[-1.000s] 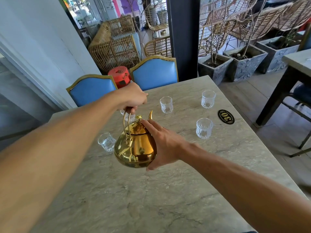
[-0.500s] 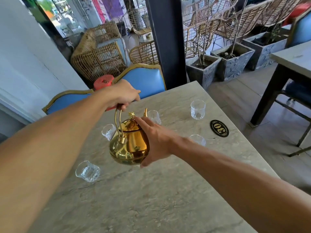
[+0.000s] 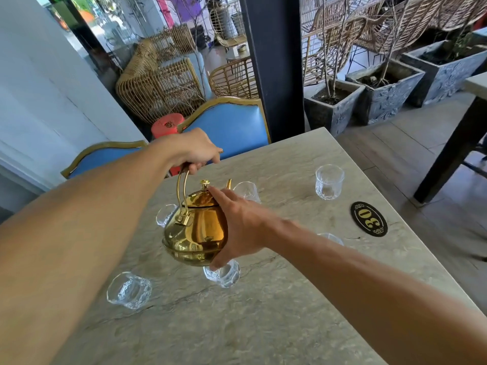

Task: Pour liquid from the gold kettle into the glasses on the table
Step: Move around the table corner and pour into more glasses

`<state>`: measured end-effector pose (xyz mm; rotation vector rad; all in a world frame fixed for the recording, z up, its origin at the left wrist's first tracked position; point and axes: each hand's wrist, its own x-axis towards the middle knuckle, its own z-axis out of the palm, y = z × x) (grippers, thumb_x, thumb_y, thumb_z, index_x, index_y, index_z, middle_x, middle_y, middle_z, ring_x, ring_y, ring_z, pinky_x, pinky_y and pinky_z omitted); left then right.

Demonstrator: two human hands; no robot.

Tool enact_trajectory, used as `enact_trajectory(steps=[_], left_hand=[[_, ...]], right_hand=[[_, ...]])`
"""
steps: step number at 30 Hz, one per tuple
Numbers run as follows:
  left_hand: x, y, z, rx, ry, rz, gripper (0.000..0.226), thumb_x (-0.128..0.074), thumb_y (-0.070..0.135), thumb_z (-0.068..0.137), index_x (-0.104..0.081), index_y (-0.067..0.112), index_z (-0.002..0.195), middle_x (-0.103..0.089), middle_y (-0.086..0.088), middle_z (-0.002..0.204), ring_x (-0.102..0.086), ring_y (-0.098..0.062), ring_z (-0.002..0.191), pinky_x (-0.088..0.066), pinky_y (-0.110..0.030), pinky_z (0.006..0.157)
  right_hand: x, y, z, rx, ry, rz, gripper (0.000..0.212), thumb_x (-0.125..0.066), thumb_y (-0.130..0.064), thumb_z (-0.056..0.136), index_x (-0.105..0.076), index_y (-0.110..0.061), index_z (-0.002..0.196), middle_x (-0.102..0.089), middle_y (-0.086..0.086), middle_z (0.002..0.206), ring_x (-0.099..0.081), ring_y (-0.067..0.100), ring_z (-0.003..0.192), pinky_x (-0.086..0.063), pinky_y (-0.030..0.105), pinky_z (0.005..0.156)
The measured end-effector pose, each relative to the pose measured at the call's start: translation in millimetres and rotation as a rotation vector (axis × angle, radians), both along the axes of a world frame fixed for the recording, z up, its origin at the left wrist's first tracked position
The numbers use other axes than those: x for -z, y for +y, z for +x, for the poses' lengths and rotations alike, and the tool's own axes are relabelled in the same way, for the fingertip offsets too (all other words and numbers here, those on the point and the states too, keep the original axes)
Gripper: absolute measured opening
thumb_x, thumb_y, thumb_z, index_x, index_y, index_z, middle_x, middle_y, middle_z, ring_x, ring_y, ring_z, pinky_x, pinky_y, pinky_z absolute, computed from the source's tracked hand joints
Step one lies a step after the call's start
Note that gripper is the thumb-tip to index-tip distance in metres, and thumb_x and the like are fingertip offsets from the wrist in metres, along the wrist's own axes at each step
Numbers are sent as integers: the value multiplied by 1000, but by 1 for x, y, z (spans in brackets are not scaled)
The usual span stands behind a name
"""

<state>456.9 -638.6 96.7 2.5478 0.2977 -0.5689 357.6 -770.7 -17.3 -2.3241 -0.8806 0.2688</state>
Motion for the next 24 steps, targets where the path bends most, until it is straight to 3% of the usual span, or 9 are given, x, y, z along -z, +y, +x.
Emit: enact_trajectory(steps=[6, 24], left_hand=[[10, 5, 14, 20, 21, 26, 42, -61, 7, 91, -58, 14, 132, -34, 0, 53, -27, -11, 41, -30, -21, 35], [26, 5, 32, 51, 64, 79, 40, -61, 9, 89, -60, 10, 129, -38, 0, 49, -29, -10, 37, -29, -20, 33]], right_hand=[[5, 9, 8, 17, 28, -2, 152, -94, -65, 45, 0, -28, 158, -32, 3, 154, -49, 29, 128, -49, 49, 101], [12, 13, 10, 37, 63, 39, 154, -93, -66, 45, 0, -22, 160, -38, 7, 149, -51, 29, 124, -47, 39, 100]])
